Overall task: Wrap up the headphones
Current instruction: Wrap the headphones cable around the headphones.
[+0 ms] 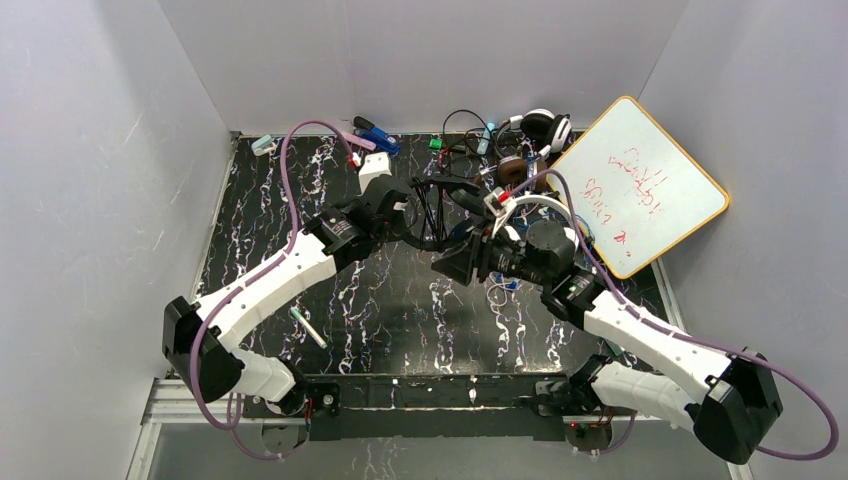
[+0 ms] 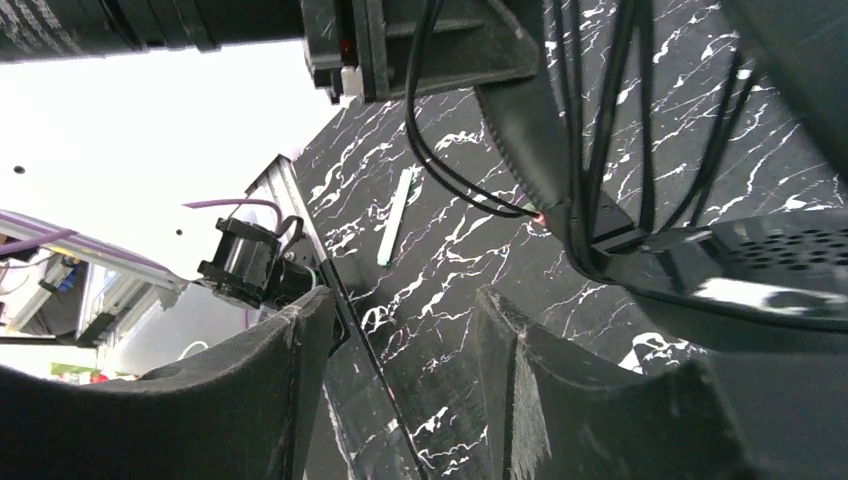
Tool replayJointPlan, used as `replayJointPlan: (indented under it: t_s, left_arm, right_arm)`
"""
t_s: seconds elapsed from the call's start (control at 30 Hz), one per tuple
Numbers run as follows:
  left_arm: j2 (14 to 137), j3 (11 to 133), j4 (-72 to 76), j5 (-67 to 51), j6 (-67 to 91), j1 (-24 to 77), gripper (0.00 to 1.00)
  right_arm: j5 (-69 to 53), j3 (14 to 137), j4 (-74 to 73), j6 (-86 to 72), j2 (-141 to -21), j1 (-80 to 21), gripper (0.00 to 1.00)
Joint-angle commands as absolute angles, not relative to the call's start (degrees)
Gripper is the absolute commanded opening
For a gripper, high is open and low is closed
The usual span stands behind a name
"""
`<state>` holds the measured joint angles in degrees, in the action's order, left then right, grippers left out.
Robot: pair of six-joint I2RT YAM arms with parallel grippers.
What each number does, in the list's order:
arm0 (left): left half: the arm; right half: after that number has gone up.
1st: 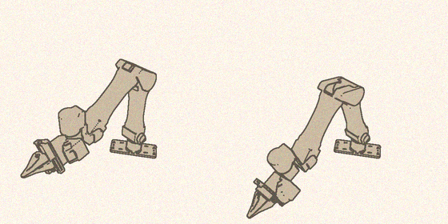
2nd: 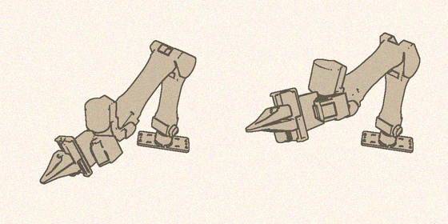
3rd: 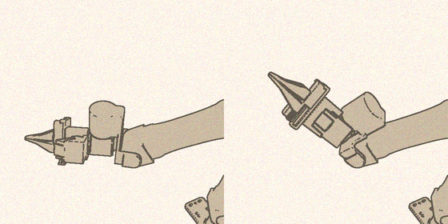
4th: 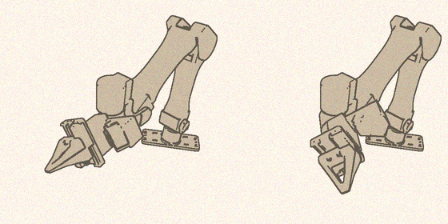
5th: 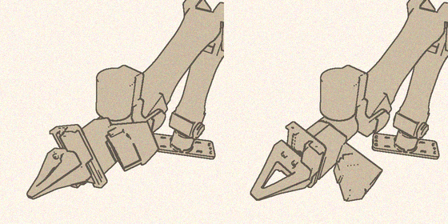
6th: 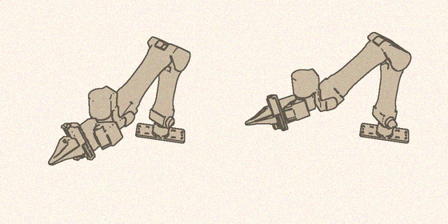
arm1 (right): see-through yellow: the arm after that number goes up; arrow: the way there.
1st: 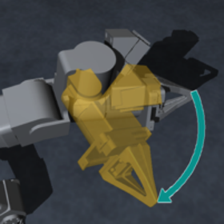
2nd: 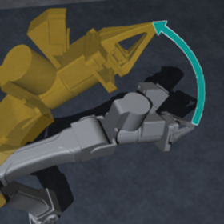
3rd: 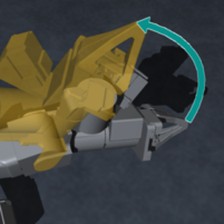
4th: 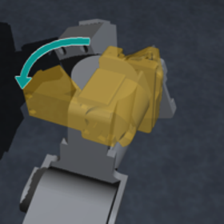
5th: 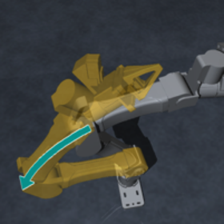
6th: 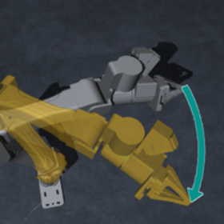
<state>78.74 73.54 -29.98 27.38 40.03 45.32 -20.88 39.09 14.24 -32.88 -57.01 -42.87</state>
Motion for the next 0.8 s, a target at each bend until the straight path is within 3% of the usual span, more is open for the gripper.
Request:
replayJointPlan:
  t_s: [0.0, 0.3, 0.77]
  left_arm:
    - [75.8, 75.2, -27.5, 27.5, 43.2, 45.0, 0.0]
    - [74.9, 76.3, -28.5, 27.2, 43.6, 45.0, 0.0]
    - [75.5, 77.0, -29.0, 24.8, 43.3, 45.1, 0.0]
  right_arm:
    - [-14.8, 36.7, 24.5, -26.4, -56.9, -47.7, 0.6]
    - [-9.4, 36.7, 28.3, -12.7, -58.5, -51.0, 0.47]
    - [-9.7, 37.6, 30.6, 4.7, -62.4, -52.6, 0.52]
